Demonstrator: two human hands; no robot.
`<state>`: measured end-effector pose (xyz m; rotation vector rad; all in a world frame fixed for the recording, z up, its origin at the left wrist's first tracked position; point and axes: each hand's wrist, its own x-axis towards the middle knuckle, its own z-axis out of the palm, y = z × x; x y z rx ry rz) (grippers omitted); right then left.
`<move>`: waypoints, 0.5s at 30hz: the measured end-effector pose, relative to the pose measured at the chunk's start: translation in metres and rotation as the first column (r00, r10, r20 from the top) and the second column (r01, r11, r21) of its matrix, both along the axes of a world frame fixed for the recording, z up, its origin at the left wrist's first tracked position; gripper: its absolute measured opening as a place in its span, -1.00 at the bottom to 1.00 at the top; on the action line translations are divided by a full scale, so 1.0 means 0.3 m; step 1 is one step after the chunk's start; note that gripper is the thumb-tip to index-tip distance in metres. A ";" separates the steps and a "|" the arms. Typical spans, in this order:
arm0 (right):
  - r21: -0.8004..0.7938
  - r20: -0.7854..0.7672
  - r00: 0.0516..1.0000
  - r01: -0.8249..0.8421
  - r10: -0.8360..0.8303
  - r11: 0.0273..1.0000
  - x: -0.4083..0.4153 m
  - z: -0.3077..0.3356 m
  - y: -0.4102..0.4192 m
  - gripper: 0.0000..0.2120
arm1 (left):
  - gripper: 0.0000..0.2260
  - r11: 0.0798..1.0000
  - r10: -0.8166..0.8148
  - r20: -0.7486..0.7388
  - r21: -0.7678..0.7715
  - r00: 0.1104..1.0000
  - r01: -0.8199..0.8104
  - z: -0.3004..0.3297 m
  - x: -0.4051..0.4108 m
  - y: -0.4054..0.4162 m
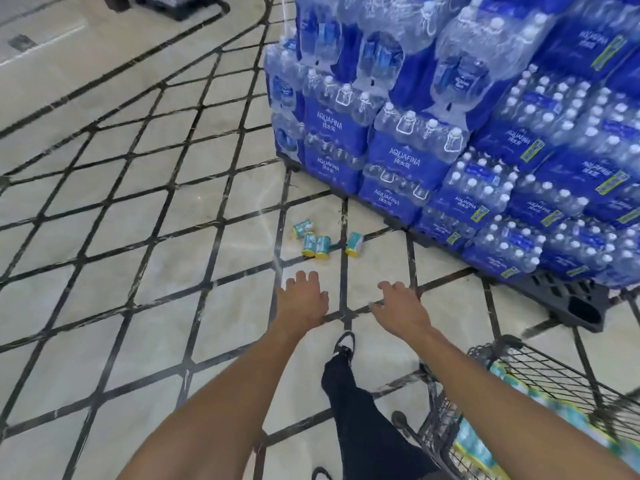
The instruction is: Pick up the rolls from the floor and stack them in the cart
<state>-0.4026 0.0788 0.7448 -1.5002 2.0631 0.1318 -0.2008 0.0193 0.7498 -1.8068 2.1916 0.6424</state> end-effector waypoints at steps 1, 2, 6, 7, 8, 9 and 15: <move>0.011 0.007 1.000 0.007 -0.007 1.000 -0.021 -0.025 -0.056 -0.48 | -0.65 1.000 -0.004 0.005 0.014 1.000 0.004 -0.020 -0.022 -0.063; 0.021 0.009 1.000 0.017 -0.018 1.000 -0.044 -0.046 -0.115 -0.48 | -0.65 1.000 -0.005 0.010 0.027 1.000 0.004 -0.039 -0.047 -0.129; 0.077 -0.033 0.999 0.005 -0.002 0.997 -0.122 -0.125 -0.363 -0.48 | -0.63 0.997 -0.033 0.033 0.065 0.999 0.030 -0.117 -0.145 -0.394; 0.099 -0.048 0.999 -0.008 0.013 0.995 -0.142 -0.149 -0.428 -0.48 | -0.63 0.997 -0.042 0.036 0.064 0.998 0.039 -0.144 -0.170 -0.463; 0.125 -0.049 0.999 -0.014 0.021 0.992 -0.158 -0.172 -0.486 -0.48 | -0.63 0.997 -0.041 0.032 0.070 0.999 0.039 -0.173 -0.188 -0.525; 0.147 -0.049 0.998 -0.024 0.032 0.989 -0.169 -0.197 -0.542 -0.48 | -0.62 0.996 -0.049 0.032 0.082 0.998 0.046 -0.200 -0.205 -0.581; 0.245 0.041 0.998 0.031 -0.042 0.969 -0.232 -0.418 -0.878 -0.47 | -0.61 0.981 -0.106 0.055 0.168 0.993 0.095 -0.457 -0.251 -0.897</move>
